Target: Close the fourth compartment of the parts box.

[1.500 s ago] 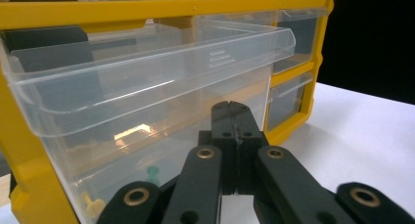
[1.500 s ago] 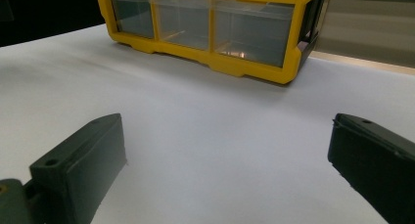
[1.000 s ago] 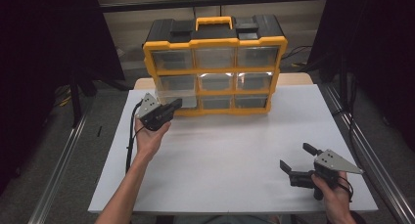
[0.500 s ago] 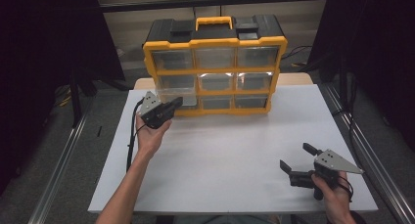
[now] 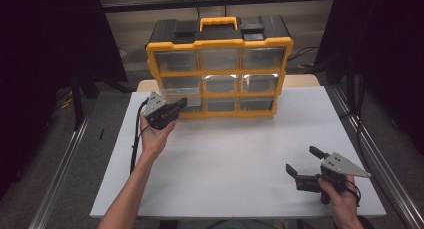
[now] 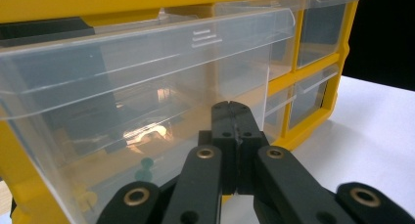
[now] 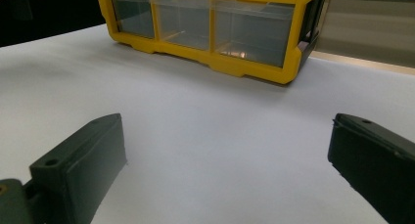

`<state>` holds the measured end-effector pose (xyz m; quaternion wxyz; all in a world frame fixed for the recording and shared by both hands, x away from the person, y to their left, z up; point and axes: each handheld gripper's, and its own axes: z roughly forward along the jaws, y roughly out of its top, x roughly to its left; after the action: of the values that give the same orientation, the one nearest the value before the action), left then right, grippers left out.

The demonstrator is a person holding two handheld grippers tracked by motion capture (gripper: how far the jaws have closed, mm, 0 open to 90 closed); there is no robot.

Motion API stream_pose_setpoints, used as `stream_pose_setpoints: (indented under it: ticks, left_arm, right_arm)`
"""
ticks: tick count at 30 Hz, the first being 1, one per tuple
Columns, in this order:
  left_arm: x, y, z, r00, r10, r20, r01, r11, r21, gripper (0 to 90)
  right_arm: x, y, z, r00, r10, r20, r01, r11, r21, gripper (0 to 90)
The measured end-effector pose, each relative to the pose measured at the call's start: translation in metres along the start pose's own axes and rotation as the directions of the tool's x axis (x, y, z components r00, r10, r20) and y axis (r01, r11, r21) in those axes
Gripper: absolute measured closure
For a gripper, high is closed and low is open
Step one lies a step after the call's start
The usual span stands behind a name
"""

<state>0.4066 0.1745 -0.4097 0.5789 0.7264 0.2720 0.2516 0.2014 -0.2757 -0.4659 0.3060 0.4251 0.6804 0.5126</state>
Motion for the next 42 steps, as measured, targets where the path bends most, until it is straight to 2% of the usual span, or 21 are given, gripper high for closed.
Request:
stream_pose_setpoints:
  ticks: [2, 8, 9, 12, 13, 14, 15, 17, 18, 20, 23, 24, 25, 27, 28, 31, 33, 34, 39, 41, 42]
  left_arm:
    - [0.001, 0.001, 0.000, 0.9999, 0.010, 0.008, -0.010, 0.9997, 0.020, 90.0]
    - [0.001, 0.000, 0.003, 1.0000, -0.004, -0.003, 0.004, 1.0000, 0.002, 90.0]
    - [0.001, 0.001, 0.003, 0.9992, 0.010, -0.038, -0.009, 0.9998, 0.017, 90.0]
    - [0.004, 0.001, 0.004, 0.9998, 0.019, 0.004, -0.019, 0.9996, 0.020, 90.0]
    - [0.002, 0.000, 0.005, 0.9999, -0.012, 0.001, 0.012, 0.9999, 0.007, 90.0]
    - [0.002, 0.000, 0.005, 0.9990, 0.008, -0.043, -0.007, 0.9998, 0.017, 90.0]
    - [0.004, 0.000, 0.006, 1.0000, 0.003, -0.008, -0.003, 1.0000, 0.007, 90.0]
    - [0.003, 0.000, 0.008, 0.9998, -0.017, -0.013, 0.017, 0.9998, -0.006, 90.0]
    - [0.005, 0.000, 0.007, 1.0000, 0.001, -0.003, -0.001, 0.9998, 0.018, 90.0]
    - [0.005, 0.000, 0.008, 1.0000, 0.005, -0.002, -0.005, 0.9998, 0.021, 90.0]
    - [0.004, 0.000, 0.011, 0.9996, -0.018, -0.023, 0.018, 0.9998, -0.006, 90.0]
    - [0.004, 0.000, 0.010, 0.9997, -0.024, -0.010, 0.024, 0.9997, 0.009, 90.0]
    - [0.004, 0.000, 0.010, 0.9987, 0.001, -0.052, 0.000, 0.9998, 0.020, 90.0]
    - [0.006, -0.001, 0.012, 0.9999, -0.002, -0.014, 0.002, 1.0000, 0.006, 90.0]
    - [0.005, -0.001, 0.012, 0.9998, -0.010, -0.016, 0.010, 0.9999, 0.008, 90.0]
    - [0.007, 0.000, 0.012, 0.9997, 0.014, -0.018, -0.013, 0.9996, 0.023, 90.0]
    - [0.005, -0.001, 0.014, 0.9995, -0.023, -0.020, 0.023, 0.9997, 0.003, 90.0]
    - [0.007, 0.000, 0.014, 0.9998, -0.009, -0.016, 0.009, 0.9998, 0.017, 90.0]
    - [0.006, 0.000, 0.017, 0.9991, -0.022, -0.037, 0.022, 0.9997, 0.005, 90.0]
    - [0.007, -0.001, 0.017, 0.9996, -0.006, -0.029, 0.007, 0.9999, 0.010, 90.0]
    - [0.007, -0.001, 0.018, 0.9996, -0.013, -0.027, 0.013, 0.9998, 0.012, 90.0]
  right_arm:
    - [0.000, 0.000, 0.000, 1.0000, 0.000, 0.000, 0.000, 1.000, 0.000, 0.6]
    - [0.000, 0.000, 0.000, 1.0000, 0.000, 0.001, 0.000, 1.000, 0.000, 0.6]
    - [0.000, 0.000, 0.000, 1.0000, 0.001, 0.001, -0.001, 1.000, 0.001, 0.7]
    - [0.000, 0.000, 0.000, 1.0000, -0.001, 0.001, 0.001, 1.000, 0.001, 0.6]
    - [0.000, 0.000, 0.000, 1.0000, -0.001, 0.001, 0.001, 1.000, 0.000, 0.6]
    - [0.000, 0.000, 0.000, 1.0000, 0.000, 0.002, 0.000, 1.000, 0.001, 0.6]
    - [0.000, 0.000, 0.000, 1.0000, -0.001, 0.001, 0.001, 1.000, 0.000, 0.7]
    - [0.000, 0.000, 0.001, 1.0000, 0.000, 0.002, 0.000, 1.000, -0.002, 0.6]
    - [0.000, 0.000, 0.000, 1.0000, 0.001, 0.001, -0.001, 1.000, 0.001, 0.6]
    - [0.000, 0.000, 0.000, 1.0000, 0.001, 0.000, -0.001, 1.000, 0.001, 0.6]
    - [0.000, 0.000, 0.001, 1.0000, 0.000, 0.001, 0.000, 1.000, -0.002, 0.7]
    - [0.000, 0.000, 0.001, 1.0000, 0.001, 0.001, -0.001, 1.000, 0.000, 0.7]
    - [0.000, 0.000, 0.000, 1.0000, 0.001, 0.000, -0.001, 1.000, 0.000, 0.6]
    - [0.000, 0.000, 0.000, 1.0000, 0.002, 0.000, -0.002, 1.000, 0.002, 0.6]
    - [0.000, 0.000, 0.000, 1.0000, 0.003, 0.001, -0.003, 1.000, 0.002, 0.7]
    - [0.000, 0.000, 0.000, 1.0000, 0.002, 0.001, -0.002, 1.000, 0.002, 0.6]
    - [0.000, 0.000, 0.000, 1.0000, 0.003, 0.001, -0.003, 1.000, 0.002, 0.6]
    - [0.000, 0.000, 0.000, 1.0000, 0.002, 0.000, -0.002, 1.000, 0.002, 0.7]
    - [0.000, 0.000, 0.000, 1.0000, 0.001, -0.001, -0.001, 1.000, 0.000, 0.7]
    - [0.000, 0.000, 0.000, 1.0000, 0.001, -0.002, -0.001, 1.000, 0.001, 0.6]
    - [0.000, 0.000, 0.000, 1.0000, 0.001, -0.003, -0.001, 1.000, 0.001, 0.7]
